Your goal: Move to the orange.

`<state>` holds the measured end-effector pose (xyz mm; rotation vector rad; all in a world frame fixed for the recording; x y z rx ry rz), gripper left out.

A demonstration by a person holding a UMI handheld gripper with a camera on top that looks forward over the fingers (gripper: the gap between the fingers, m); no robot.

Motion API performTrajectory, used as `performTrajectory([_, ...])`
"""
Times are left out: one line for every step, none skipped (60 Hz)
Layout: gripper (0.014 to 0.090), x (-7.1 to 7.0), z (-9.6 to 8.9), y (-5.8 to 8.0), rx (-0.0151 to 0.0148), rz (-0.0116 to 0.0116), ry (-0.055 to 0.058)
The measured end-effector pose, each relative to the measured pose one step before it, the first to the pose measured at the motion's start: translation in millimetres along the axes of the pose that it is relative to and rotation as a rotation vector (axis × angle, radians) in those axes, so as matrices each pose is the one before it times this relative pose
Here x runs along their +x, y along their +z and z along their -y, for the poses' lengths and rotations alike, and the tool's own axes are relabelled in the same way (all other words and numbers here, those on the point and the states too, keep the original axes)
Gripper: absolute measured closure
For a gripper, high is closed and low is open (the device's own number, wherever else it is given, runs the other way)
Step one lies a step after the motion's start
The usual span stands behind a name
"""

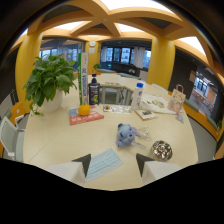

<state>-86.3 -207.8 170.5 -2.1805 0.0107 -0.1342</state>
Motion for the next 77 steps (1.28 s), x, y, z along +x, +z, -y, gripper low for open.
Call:
performTrajectory([0.0191, -4.67, 0.75, 1.02, 0.00255, 0.00020, -0.0005])
performTrajectory([0.0189, -4.71, 0.78, 1.65, 0.00271, 0.00141, -0.0008])
performTrajectory([0.0190, -4.74, 0.94, 1.22, 0.00311, 0.00153, -0.0009])
performTrajectory([0.0190, -4.95, 1.29, 1.44, 0.00239, 0.00189, -0.0005])
performTrajectory([0.0191, -4.85, 1.42, 1.71, 0.00196, 0.00224, 0.0002])
performTrajectory([0.0192, -5.12, 1.53, 2.03, 0.00169, 0.00264, 0.0008])
performTrajectory([0.0192, -4.55, 1.35, 1.87, 0.00175, 0.00299, 0.0005])
performTrajectory([0.0191, -5.72, 1.03, 2.70, 0.00069, 0.00229, -0.0003])
performTrajectory([0.0189, -4.05, 1.13, 1.49, -0.00013, 0.00433, -0.0002])
performTrajectory([0.0190, -4.36, 1.74, 2.46, 0.00065, 0.00373, -0.0005])
performTrajectory([0.0191, -4.47, 1.88, 2.80, 0.00070, 0.00403, -0.0006])
performTrajectory([0.0190, -4.50, 1.92, 3.23, 0.00048, 0.00459, -0.0005])
performTrajectory([0.0191, -4.31, 2.02, 3.56, 0.00077, 0.00501, -0.0011])
performTrajectory([0.0191, -4.55, 2.10, 3.94, 0.00125, 0.00540, -0.0014])
performTrajectory([0.0191, -4.32, 2.21, 4.61, 0.00146, 0.00553, -0.0021])
performTrajectory([0.0192, -5.12, 2.68, 5.74, 0.00124, 0.00393, -0.0020])
performTrajectory([0.0192, -3.06, 2.24, 5.15, 0.00179, 0.00414, -0.0023])
performTrajectory([0.0191, -3.13, 2.29, 5.80, 0.00162, 0.00337, -0.0029])
performTrajectory([0.0191, -2.75, 2.41, 6.08, 0.00126, 0.00245, -0.0037])
performTrajectory([0.0191, -2.92, 2.69, 6.71, 0.00154, 0.00273, -0.0037])
performTrajectory([0.0192, -2.89, 3.00, 6.65, 0.00277, 0.00355, -0.0032])
performTrajectory([0.0193, -3.45, 3.66, 6.91, 0.00404, 0.00394, -0.0029])
performTrajectory([0.0192, -2.82, 3.01, 7.19, 0.00376, 0.00340, -0.0021])
performTrajectory([0.0191, -2.52, 3.23, 7.48, 0.00437, 0.00274, -0.0022])
performTrajectory([0.0189, -2.31, 3.04, 7.78, 0.00388, 0.00277, -0.0016])
performTrajectory([0.0188, -2.18, 3.13, 7.80, 0.00358, 0.00301, -0.0014])
performTrajectory([0.0188, -2.25, 3.17, 8.18, 0.00385, 0.00403, -0.0014])
performTrajectory([0.0188, -2.47, 3.30, 8.63, 0.00424, 0.00443, -0.0008])
performTrajectory([0.0188, -2.88, 3.41, 9.57, 0.00514, 0.00413, -0.0004])
performTrajectory([0.0189, -2.21, 3.25, 9.04, 0.00401, 0.00344, 0.0005])
performTrajectory([0.0189, -1.85, 3.27, 10.30, 0.00206, 0.00273, 0.0005])
performTrajectory([0.0188, -1.95, 2.68, 9.35, 0.00075, 0.00335, 0.0010])
performTrajectory([0.0186, -1.91, 2.13, 7.96, -0.00197, 0.00264, 0.0000])
performTrajectory([0.0188, -1.47, 2.16, 8.99, -0.00168, 0.00219, -0.0007])
performTrajectory([0.0189, -1.49, 2.26, 9.15, -0.00101, 0.00068, -0.0008])
performTrajectory([0.0188, -1.07, 2.02, 8.64, -0.00108, -0.00066, 0.0000])
performTrajectory([0.0189, -1.11, 1.78, 8.38, -0.00200, -0.00131, 0.0011])
performTrajectory([0.0187, -1.33, 1.70, 8.31, -0.00274, -0.00031, 0.0020])
performTrajectory([0.0186, -1.63, 1.92, 8.19, -0.00260, 0.00117, 0.0022])
performTrajectory([0.0186, -1.96, 2.14, 10.68, -0.00061, 0.00362, 0.0023])
performTrajectory([0.0189, -1.76, 1.65, 7.01, -0.00194, 0.00319, 0.0026])
performTrajectory([0.0189, -1.93, 1.13, 6.64, -0.00291, 0.00340, 0.0031])
performTrajectory([0.0188, -1.62, 0.89, 5.00, -0.00399, 0.00281, 0.0032])
performTrajectory([0.0189, -1.36, 1.03, 6.03, -0.00437, 0.00232, 0.0035])
performTrajectory([0.0189, -1.53, 0.65, 5.49, -0.00491, 0.00224, 0.0027])
performTrajectory([0.0189, -1.46, 0.30, 4.98, -0.00521, 0.00225, 0.0020])
performTrajectory([0.0190, -1.29, 0.34, 4.61, -0.00526, 0.00267, 0.0016])
performTrajectory([0.0189, -1.15, 0.37, 4.10, -0.00492, 0.00276, 0.0013])
performTrajectory([0.0189, -1.05, 0.23, 3.64, -0.00425, 0.00237, 0.0016])
performTrajectory([0.0188, -0.59, 0.31, 3.16, -0.00360, 0.00169, 0.0014])
performTrajectory([0.0189, -0.22, 0.16, 2.76, -0.00386, 0.00026, 0.0009])
performTrajectory([0.0190, -0.11, 0.48, 4.23, -0.00325, -0.00036, 0.0020])
performTrajectory([0.0189, 0.23, -0.02, 1.50, -0.00461, -0.00163, -0.0012])
performTrajectory([0.0188, 0.46, 0.17, 1.99, -0.00242, -0.00116, -0.0005])
performTrajectory([0.0187, 0.41, 0.29, 1.66, -0.00184, -0.00126, -0.0008])
performTrajectory([0.0187, 0.39, 0.17, 1.50, -0.00131, -0.00130, -0.0004])
performTrajectory([0.0187, 0.19, 0.30, 1.19, -0.00090, -0.00095, 0.0001])
performTrajectory([0.0190, -0.14, 0.17, 1.00, -0.00093, -0.00062, 0.0004])
performTrajectory([0.0191, -0.17, 0.04, 0.90, -0.00141, 0.00019, 0.0002])
performTrajectory([0.0191, -0.46, 0.00, 0.78, -0.00214, 0.00115, 0.0009])
performTrajectory([0.0192, -0.65, 0.00, 0.70, -0.00221, 0.00191, 0.0008])
performTrajectory([0.0193, -0.43, -0.02, 1.11, -0.00307, 0.00217, 0.0003])
performTrajectory([0.0191, -0.40, -0.50, 0.95, -0.00251, 0.00085, 0.0006])
performTrajectory([0.0192, -0.36, -0.50, 0.60, -0.00266, 0.00032, 0.0006])
performTrajectory([0.0191, -0.15, -0.33, 0.48, -0.00212, 0.00002, -0.0003])
performTrajectory([0.0192, -0.08, -0.35, 0.37, -0.00217, -0.00047, -0.0003])
performTrajectory([0.0191, 0.24, -0.04, -0.20, -0.00321, -0.00092, -0.0002])
performTrajectory([0.0193, 0.36, -0.28, -0.01, -0.00173, -0.00161, 0.0010])
performTrajectory([0.0193, 0.31, -0.07, 0.08, -0.00072, -0.00218, 0.0015])
performTrajectory([0.0193, 0.13, 0.04, -0.02, 0.00020, -0.00147, 0.0018])
performTrajectory([0.0192, -0.10, 0.00, -0.03, 0.00018, -0.00021, 0.0014])
performTrajectory([0.0190, -0.26, 0.01, -0.02, 0.00029, 0.00064, 0.0010])
performTrajectory([0.0192, -0.29, -0.02, -0.02, -0.00009, 0.00085, 0.0006])
performTrajectory([0.0192, -0.14, -0.09, 0.01, -0.00005, 0.00011, 0.0008])
performTrajectory([0.0193, -0.10, 0.02, -0.05, 0.00056, 0.00011, 0.0002])
performTrajectory([0.0191, 0.04, -0.07, -0.08, 0.00008, -0.00042, 0.0002])
performTrajectory([0.0191, 0.10, -0.06, -0.06, -0.00029, -0.00064, 0.0003])
